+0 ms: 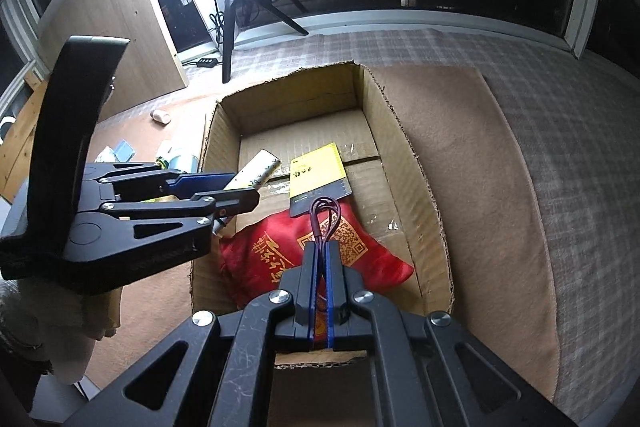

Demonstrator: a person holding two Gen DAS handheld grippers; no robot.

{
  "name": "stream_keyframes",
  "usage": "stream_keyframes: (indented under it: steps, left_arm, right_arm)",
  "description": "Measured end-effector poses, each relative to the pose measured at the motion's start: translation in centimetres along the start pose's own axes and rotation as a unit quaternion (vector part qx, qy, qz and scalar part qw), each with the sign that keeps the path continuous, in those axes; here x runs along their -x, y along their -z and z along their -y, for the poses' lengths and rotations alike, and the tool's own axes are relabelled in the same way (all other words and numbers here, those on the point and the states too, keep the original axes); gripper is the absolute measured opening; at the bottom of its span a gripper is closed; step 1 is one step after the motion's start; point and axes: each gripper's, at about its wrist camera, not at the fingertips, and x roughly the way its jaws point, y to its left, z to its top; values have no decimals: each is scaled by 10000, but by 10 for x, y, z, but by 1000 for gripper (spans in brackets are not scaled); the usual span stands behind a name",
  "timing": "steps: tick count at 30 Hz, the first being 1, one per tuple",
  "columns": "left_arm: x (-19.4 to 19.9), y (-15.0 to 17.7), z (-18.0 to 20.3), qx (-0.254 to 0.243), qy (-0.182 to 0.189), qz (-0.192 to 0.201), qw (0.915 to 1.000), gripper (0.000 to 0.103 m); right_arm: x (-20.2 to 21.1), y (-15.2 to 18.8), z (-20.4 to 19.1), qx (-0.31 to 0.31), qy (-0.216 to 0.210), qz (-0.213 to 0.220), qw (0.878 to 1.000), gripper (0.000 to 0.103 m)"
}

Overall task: Organize objects
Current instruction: 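Carry the lighter in the left tool while the right tool carries the band, release both into box, then withdraw both open tools from the box back over the floor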

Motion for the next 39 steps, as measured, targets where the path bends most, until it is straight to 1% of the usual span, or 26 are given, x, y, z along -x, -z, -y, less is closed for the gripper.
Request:
stream_keyframes:
  steps: [3, 4, 5, 6, 7, 8, 9, 12, 18, 26, 30, 34, 39]
  left_arm:
    - [-2, 0, 1, 17, -14, -43, 10000, 25]
    - [-2, 0, 1, 20, -19, -56, 10000, 25]
    - [-2, 0, 1, 27, -26, -52, 10000, 25]
    - [-1, -1, 1, 39, -56, -44, 10000, 27]
    - [0, -1, 1, 58, -66, -42, 10000, 30]
    - [1, -1, 0, 71, -54, -29, 10000, 30]
    - [3, -1, 0, 76, -59, -11, 10000, 30]
    - [9, 1, -1, 77, -77, 47, 9999, 30]
    - [26, 9, -3, 83, -127, 184, 9997, 30]
    - [62, 25, -14, 126, -212, 453, 9987, 30]
    - [80, 34, -25, 187, -221, 566, 9980, 30]
    - [92, 43, -38, 266, -229, 611, 9975, 30]
    - [104, 63, -64, 473, -249, 610, 9967, 30]
  right_arm:
    - [1, 1, -2, 61, 46, 16, 10000, 4]
    - [2, 1, -4, 95, 95, 36, 9999, 6]
    - [3, 2, -5, 114, 129, 46, 9998, 13]
    - [4, 2, -5, 119, 155, 60, 9998, 18]
    - [5, 2, -6, 121, 188, 88, 9997, 29]
    - [8, 2, -7, 123, 224, 134, 9996, 39]
    - [10, 3, -7, 132, 245, 173, 9995, 40]
    - [16, 3, -11, 190, 304, 247, 9991, 41]
    - [27, 3, -20, 231, 334, 380, 9985, 44]
    - [33, 4, -36, 174, 208, 448, 9986, 45]
    - [34, 4, -51, 230, 159, 445, 9986, 46]
    - [32, 4, -71, 322, 84, 435, 9985, 51]
    - [25, 5, -94, 402, -64, 357, 9985, 53]
